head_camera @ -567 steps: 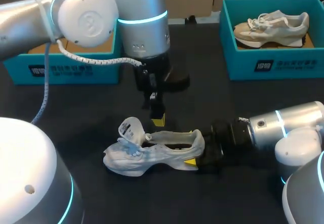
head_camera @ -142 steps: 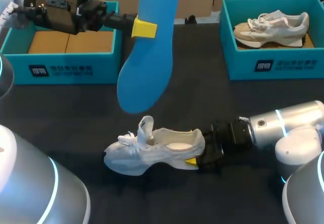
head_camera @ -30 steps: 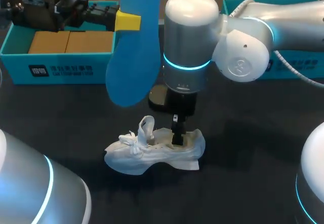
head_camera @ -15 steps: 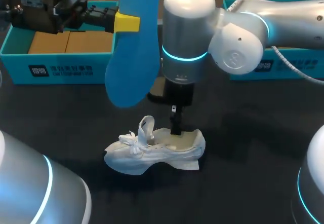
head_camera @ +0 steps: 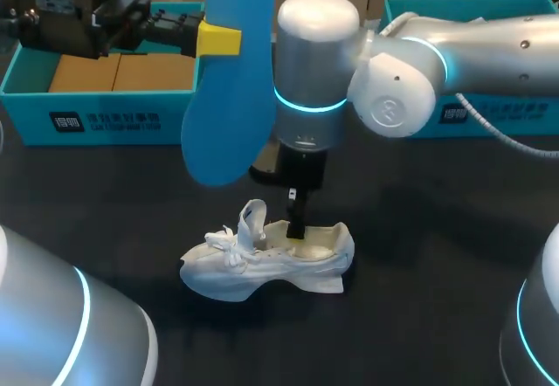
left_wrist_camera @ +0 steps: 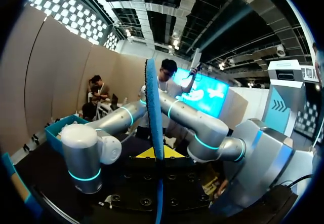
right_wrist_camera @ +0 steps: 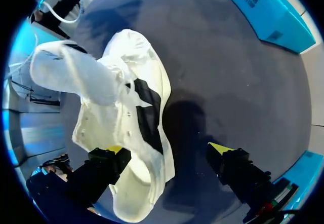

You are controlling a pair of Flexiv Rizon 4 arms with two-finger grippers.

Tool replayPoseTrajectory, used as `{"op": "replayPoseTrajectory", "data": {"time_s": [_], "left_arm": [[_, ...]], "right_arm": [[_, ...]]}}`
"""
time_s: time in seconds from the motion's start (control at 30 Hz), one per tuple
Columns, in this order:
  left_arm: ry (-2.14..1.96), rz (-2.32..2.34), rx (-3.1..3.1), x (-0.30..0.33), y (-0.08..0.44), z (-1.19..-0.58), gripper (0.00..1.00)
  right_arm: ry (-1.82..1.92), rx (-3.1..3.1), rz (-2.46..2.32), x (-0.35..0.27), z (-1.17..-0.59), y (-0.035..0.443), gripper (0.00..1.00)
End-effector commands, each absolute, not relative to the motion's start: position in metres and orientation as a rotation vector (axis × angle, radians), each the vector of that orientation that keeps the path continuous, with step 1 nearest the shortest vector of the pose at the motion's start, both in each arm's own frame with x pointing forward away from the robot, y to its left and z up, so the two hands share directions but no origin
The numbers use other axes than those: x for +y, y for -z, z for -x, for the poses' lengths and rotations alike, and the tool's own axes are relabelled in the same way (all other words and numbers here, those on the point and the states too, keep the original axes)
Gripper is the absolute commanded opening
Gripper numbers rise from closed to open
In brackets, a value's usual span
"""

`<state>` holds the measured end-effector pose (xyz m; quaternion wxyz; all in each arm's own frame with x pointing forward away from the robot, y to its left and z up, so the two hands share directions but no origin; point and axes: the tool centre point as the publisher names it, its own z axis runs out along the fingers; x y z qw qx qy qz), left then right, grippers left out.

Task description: Take the shoe out of the shoebox, open the shoe tongue, remove and reinsert the insole, then place the shoe into the shoebox

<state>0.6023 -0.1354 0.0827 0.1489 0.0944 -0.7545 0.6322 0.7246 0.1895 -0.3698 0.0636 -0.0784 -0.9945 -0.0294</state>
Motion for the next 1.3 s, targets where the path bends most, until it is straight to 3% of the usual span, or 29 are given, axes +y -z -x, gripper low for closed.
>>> {"op": "replayPoseTrajectory", "data": {"time_s": [0.03, 0.07, 0.1, 0.2, 0.3, 0.7, 0.97, 1.1, 1.3], "left_arm": [[-1.813, -0.27, -2.171, -0.136, -0.083, -0.603, 0.0], [-1.813, -0.27, -2.171, -0.136, -0.083, -0.603, 0.0], [-1.813, -0.27, -2.171, -0.136, -0.083, -0.603, 0.0], [-1.813, -0.27, -2.171, -0.136, -0.083, -0.603, 0.0], [-1.813, -0.27, -2.171, -0.136, -0.083, -0.603, 0.0], [-1.813, -0.27, -2.171, -0.136, -0.083, -0.603, 0.0], [-1.813, -0.27, -2.171, -0.136, -0.083, -0.603, 0.0], [-1.813, -0.27, -2.171, -0.136, -0.083, -0.603, 0.0], [-1.813, -0.27, -2.171, -0.136, -0.083, -0.603, 0.0]], "right_arm": [[0.09, -2.975, 0.247, 0.196, -0.731, 0.389, 0.87], [0.083, -2.968, 0.257, 0.195, -0.731, 0.39, 0.63], [0.085, -2.968, 0.257, 0.195, -0.731, 0.391, 0.46], [0.094, -2.946, 0.277, 0.193, -0.73, 0.396, 0.29], [0.105, -2.934, 0.288, 0.192, -0.727, 0.398, 0.0], [0.097, -2.945, 0.397, 0.19, -0.715, 0.372, 0.0], [0.169, -2.947, 0.769, 0.188, -0.698, 0.342, 0.0], [0.144, -2.824, 1.244, 0.194, -0.685, 0.333, 0.0], [0.144, -2.824, 1.244, 0.194, -0.685, 0.333, 0.0]]}}
